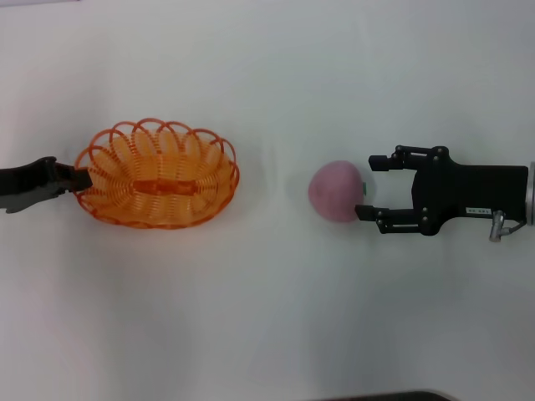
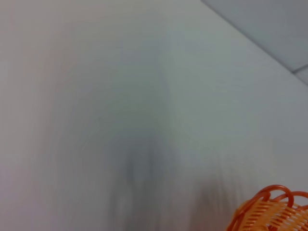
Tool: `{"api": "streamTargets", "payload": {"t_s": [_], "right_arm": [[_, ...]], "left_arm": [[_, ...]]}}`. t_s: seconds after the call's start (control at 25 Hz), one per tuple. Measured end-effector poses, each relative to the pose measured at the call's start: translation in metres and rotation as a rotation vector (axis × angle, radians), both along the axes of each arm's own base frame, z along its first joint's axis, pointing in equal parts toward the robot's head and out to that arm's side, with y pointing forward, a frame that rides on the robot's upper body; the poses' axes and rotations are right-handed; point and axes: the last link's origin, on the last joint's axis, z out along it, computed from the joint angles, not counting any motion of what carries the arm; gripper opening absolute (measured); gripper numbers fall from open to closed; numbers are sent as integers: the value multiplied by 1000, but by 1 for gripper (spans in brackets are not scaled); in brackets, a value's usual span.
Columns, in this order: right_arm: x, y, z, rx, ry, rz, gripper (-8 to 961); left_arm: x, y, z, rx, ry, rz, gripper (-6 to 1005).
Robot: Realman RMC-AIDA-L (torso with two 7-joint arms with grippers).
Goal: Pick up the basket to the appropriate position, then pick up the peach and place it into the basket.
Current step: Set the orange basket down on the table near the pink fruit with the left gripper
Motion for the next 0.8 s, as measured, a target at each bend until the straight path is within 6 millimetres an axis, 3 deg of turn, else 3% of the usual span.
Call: {"api": "streamTargets", "payload": {"t_s": [0.44, 0.8], "right_arm": [[0, 1, 0, 3, 2, 0, 811], [-1, 1, 0, 5, 4, -2, 811]], "left_arm": [[0, -3, 0, 45, -62, 22, 56], [-4, -4, -15, 44, -80, 44, 56]]}}
